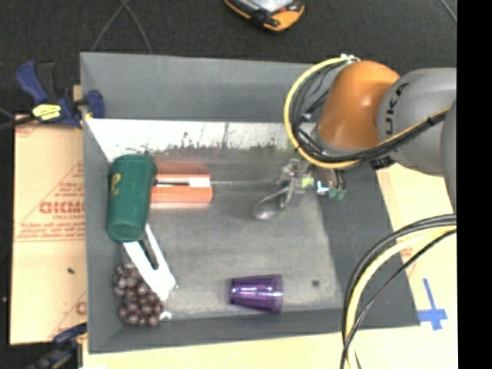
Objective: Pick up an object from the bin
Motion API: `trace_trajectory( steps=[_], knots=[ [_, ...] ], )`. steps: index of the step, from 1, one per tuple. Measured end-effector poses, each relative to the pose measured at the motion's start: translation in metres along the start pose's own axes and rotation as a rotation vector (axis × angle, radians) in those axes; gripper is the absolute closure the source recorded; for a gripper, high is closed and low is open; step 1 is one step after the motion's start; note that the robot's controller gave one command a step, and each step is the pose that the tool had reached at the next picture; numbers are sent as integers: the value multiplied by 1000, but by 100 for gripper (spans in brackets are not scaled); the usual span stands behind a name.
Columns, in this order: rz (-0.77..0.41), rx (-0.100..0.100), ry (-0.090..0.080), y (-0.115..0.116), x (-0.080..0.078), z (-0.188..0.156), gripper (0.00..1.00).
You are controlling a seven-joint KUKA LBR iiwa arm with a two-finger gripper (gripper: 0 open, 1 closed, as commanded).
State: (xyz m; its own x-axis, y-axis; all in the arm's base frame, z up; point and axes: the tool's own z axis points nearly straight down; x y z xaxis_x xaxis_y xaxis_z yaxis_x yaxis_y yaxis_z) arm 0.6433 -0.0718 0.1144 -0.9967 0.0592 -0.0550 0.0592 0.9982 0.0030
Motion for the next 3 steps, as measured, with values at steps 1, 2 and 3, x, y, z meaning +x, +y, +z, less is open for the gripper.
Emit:
trace_trajectory(
  steps=[1,2,3],
  knots=[
    [24,-1,12,4,11,1,100],
    [7,0,18,4,4,-29,100],
    [-62,-1,6,-8,3,-57,100]
  ],
)
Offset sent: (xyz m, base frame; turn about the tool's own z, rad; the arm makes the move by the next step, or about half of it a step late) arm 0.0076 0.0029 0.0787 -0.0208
